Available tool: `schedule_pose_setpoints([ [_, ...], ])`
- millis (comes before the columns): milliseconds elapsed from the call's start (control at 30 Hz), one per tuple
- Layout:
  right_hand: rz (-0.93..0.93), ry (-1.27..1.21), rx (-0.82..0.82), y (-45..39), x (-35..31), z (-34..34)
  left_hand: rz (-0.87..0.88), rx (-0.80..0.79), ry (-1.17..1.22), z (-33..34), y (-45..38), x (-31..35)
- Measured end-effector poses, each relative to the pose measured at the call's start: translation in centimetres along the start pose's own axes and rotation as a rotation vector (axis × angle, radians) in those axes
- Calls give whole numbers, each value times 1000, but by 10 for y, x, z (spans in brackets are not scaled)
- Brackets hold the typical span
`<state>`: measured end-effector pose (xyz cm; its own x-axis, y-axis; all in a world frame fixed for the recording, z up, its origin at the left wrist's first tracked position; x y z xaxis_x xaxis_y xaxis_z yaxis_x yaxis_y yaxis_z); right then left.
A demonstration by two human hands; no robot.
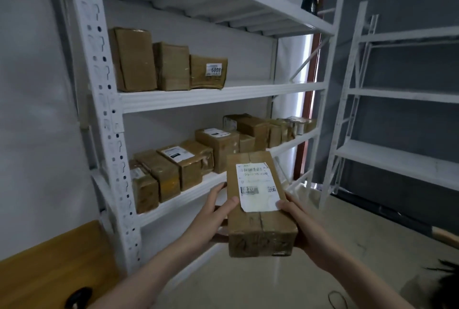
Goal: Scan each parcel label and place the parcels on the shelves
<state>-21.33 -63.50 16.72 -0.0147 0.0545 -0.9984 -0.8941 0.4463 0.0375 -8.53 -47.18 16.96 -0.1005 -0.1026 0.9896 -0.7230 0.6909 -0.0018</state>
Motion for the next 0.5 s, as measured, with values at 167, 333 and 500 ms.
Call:
schedule_pose_setpoints([
  [167,-5,1,-5,-51,-46,-44,11,-13,-15,19,-55,54],
  [333,-5,7,-26,-117,-91,-62,47,-5,2,15,-120,94],
  [500,-52,75,-48,-188,-140,-71,132,64,-29,0,-187,135],
])
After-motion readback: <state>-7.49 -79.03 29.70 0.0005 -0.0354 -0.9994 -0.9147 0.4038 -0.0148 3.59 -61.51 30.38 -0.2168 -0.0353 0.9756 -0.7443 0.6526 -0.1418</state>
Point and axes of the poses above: each hand's wrist, its own y-axis away from the middle knuckle, its own z-axis out of the palm, x = y × z, the point moved 2 cm from there along -y, towards the middle knuckle
